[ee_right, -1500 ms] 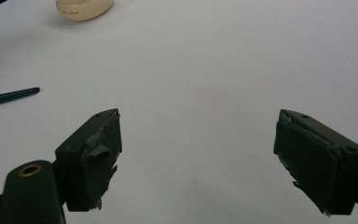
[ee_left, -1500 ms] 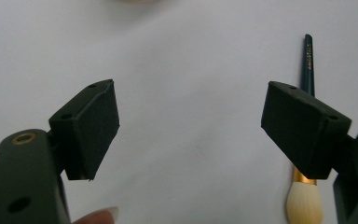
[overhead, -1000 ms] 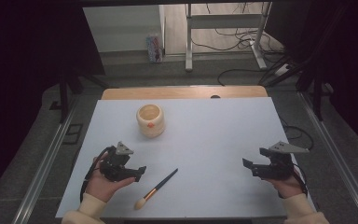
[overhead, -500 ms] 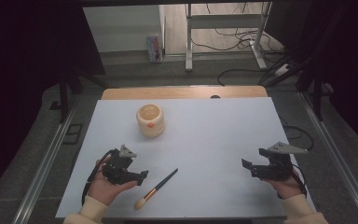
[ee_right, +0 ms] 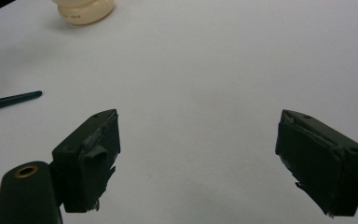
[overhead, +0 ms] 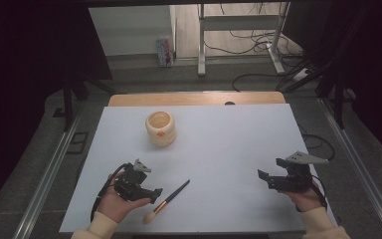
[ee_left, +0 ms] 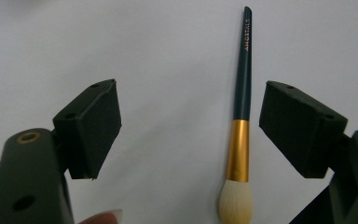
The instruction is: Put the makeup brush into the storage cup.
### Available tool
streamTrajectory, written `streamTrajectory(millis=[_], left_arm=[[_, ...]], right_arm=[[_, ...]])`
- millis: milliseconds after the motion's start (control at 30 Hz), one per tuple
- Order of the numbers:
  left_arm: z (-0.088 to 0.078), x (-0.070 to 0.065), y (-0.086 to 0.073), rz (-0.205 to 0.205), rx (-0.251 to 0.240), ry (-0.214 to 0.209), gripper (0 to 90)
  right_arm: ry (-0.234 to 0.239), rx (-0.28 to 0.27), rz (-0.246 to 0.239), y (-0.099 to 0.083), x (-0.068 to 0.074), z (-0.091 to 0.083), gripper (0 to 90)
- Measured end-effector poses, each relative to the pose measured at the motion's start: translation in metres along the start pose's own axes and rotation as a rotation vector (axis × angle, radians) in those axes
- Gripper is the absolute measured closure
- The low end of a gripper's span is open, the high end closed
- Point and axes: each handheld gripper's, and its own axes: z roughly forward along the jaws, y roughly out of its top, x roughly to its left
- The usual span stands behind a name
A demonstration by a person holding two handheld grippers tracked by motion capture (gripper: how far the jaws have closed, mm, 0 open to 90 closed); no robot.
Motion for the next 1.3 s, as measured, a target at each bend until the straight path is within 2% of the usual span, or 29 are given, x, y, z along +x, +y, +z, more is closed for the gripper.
streamTrajectory(millis=[267,767,1000,1133,1300], left_arm=[[0.002,-0.006,0.000,0.019,0.022,-0.015,21.5],[0.008,-0.011,-0.001,0.028,0.044,-0.014,22.3],[0.014,-0.018,-0.002,0.054,0.067,-0.022,22.5],[0.019,-0.023,-0.002,0.079,0.099,-0.027,22.6],[0.023,-0.025,-0.002,0.090,0.118,-0.034,22.8]], right_arm=[[-0.004,0.003,-0.003,-0.001,0.000,0.001,13.9],[-0.013,0.009,-0.001,-0.001,-0.002,0.001,13.9],[-0.015,0.018,-0.002,-0.002,-0.002,0.001,13.9],[-0.028,0.024,-0.011,-0.002,-0.002,0.001,14.1],[-0.027,0.022,-0.007,-0.001,-0.001,0.001,14.2]])
